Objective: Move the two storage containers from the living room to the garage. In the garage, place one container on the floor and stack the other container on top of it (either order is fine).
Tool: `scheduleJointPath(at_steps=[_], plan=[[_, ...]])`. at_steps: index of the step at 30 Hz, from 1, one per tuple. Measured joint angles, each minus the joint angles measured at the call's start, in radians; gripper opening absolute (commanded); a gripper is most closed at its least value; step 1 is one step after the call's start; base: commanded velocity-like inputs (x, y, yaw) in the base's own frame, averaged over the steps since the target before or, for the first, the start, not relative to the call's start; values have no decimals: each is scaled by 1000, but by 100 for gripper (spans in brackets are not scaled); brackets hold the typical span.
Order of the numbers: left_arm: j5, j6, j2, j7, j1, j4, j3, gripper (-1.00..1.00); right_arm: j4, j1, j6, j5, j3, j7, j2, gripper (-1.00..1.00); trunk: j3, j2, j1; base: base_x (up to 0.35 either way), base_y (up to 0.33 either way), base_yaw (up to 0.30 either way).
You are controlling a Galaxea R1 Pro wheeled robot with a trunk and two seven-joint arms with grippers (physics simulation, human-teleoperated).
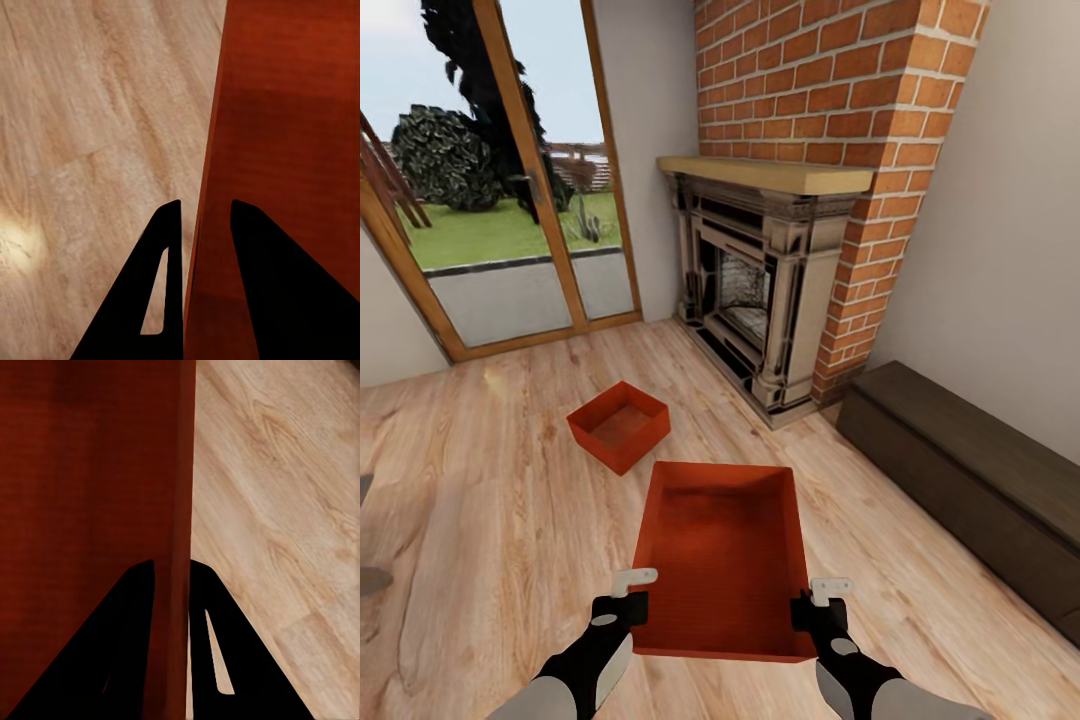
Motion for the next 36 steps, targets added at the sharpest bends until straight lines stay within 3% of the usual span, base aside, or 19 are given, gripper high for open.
scheduleJointPath(at_steps=[36], plan=[[-1, 0, -1, 1, 1, 0, 0, -100, 0, 0, 0, -1, 0, 1, -1, -100, 57, 0, 0, 0, 0, 80]])
